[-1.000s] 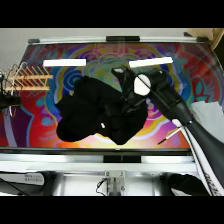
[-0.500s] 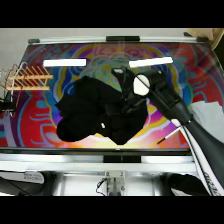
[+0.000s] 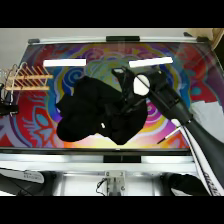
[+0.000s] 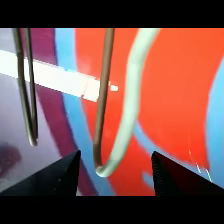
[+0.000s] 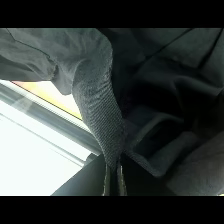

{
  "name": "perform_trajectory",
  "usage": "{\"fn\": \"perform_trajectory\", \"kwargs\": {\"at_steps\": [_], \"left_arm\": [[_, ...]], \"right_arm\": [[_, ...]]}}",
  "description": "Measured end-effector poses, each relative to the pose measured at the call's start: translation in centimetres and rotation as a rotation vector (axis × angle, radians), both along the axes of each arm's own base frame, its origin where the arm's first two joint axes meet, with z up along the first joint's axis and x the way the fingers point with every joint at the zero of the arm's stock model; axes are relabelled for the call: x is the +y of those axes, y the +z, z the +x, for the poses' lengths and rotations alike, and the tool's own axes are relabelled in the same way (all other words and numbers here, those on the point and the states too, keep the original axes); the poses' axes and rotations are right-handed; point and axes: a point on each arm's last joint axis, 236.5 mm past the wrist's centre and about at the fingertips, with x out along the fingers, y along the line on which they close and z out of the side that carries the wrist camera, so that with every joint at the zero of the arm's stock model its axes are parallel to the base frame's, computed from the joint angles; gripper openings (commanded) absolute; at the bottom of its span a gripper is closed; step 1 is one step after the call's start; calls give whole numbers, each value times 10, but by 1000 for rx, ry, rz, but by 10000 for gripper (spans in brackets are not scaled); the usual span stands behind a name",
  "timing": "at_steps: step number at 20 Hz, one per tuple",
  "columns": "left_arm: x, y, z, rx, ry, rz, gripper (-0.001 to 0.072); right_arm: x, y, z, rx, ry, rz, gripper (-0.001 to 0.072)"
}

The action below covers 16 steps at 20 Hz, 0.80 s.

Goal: Fold the shirts.

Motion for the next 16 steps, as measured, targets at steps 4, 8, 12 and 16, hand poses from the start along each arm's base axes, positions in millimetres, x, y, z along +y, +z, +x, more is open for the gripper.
{"fn": "perform_trajectory", "kwargs": {"at_steps": [4, 8, 12, 16], "left_arm": [[7, -11, -4, 11, 15, -7, 392], [12, -22, -7, 21, 23, -14, 110], [13, -26, -6, 22, 21, -12, 63], [8, -19, -1, 8, 2, -7, 61]], "right_arm": [[0, 0, 0, 4, -9, 2, 74], [1, 0, 0, 10, -26, 5, 74], [1, 0, 0, 16, -40, 6, 74], [1, 1, 0, 20, -45, 10, 74]]}}
